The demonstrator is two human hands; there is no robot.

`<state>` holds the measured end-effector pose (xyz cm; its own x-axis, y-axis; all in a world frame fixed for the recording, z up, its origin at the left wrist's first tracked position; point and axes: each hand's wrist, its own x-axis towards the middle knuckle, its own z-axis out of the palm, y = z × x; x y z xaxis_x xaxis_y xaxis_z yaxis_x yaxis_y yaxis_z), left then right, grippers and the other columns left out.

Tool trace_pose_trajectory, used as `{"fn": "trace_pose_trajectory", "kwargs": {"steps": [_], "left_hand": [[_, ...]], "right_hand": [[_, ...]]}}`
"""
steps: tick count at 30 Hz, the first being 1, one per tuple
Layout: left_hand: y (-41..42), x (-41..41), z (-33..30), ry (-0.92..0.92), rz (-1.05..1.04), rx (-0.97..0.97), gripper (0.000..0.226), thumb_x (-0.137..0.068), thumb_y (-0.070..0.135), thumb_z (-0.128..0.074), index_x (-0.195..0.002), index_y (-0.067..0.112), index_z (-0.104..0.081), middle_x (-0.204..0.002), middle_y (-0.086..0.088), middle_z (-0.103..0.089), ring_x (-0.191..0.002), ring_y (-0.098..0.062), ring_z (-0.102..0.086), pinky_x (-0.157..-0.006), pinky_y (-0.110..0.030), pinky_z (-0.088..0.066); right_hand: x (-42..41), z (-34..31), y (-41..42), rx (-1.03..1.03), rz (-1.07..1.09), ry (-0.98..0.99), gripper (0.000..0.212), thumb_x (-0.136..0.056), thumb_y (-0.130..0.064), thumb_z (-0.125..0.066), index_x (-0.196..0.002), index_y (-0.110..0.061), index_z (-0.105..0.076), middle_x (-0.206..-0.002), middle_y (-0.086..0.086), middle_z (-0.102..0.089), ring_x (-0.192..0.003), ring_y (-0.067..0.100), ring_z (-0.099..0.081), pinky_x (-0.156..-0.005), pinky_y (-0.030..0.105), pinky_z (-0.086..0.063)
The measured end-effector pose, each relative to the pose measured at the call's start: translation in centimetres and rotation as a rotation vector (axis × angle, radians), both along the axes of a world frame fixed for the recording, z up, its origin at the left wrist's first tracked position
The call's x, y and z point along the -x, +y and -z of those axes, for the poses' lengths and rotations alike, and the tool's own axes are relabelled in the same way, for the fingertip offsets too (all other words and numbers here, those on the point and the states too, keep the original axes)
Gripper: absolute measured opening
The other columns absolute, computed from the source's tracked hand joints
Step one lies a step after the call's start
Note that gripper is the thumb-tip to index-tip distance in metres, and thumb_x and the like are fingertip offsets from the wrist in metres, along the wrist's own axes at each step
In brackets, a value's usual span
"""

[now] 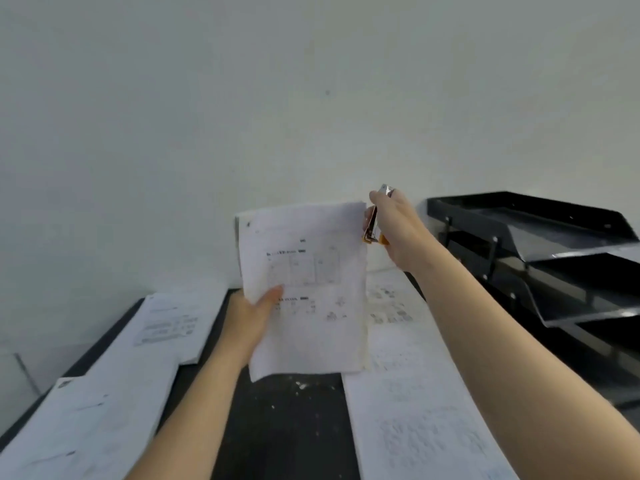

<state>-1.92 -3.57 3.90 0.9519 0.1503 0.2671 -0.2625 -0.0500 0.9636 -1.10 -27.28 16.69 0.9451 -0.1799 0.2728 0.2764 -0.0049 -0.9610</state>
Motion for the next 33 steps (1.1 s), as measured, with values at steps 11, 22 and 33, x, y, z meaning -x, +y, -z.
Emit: {"fn": "trace_pose_trajectory", "kwargs": {"steps": [11, 22, 33], "left_hand": [[3.2, 1.6, 0.4, 0.003, 0.039, -0.011, 0.023, -0.099, 0.026, -0.065, -0.121, 0.026, -0.071, -0.108, 0.01, -0.078, -0.099, -0.008, -0.074, -0.086, -0.027, -0.06], [4.7, 1.4, 0.7, 0.049, 0.081, 0.015, 0.019, -0.097, 0.022, -0.068, -0.114, 0.029, -0.071, -0.107, 0.011, -0.078, -0.098, -0.009, -0.074, -0.079, -0.025, -0.06], [4.6, 1.4, 0.9, 0.061, 0.058, 0.011, 0.012, -0.096, 0.024, -0.069, -0.102, 0.034, -0.071, -0.093, 0.019, -0.078, -0.087, -0.002, -0.074, -0.07, -0.017, -0.057]], "right_hand": [[1.0, -4.9, 12.7, 0.073, -0.218, -0.297, 0.026, -0.113, -0.038, -0.029, -0.099, -0.019, -0.041, -0.092, 0.005, -0.057, -0.073, 0.017, -0.06, -0.068, 0.028, -0.048], [-0.7, -3.3, 17.0, 0.323, -0.193, -0.324, 0.03, -0.111, -0.042, -0.033, -0.109, -0.015, -0.047, -0.09, 0.007, -0.062, -0.077, 0.026, -0.073, -0.063, 0.023, -0.05], [-0.2, -2.2, 19.1, 0.417, 0.038, -0.421, 0.049, -0.111, -0.047, -0.022, -0.083, -0.015, -0.046, -0.069, 0.006, -0.057, -0.067, 0.028, -0.055, -0.068, 0.046, -0.044]]}}
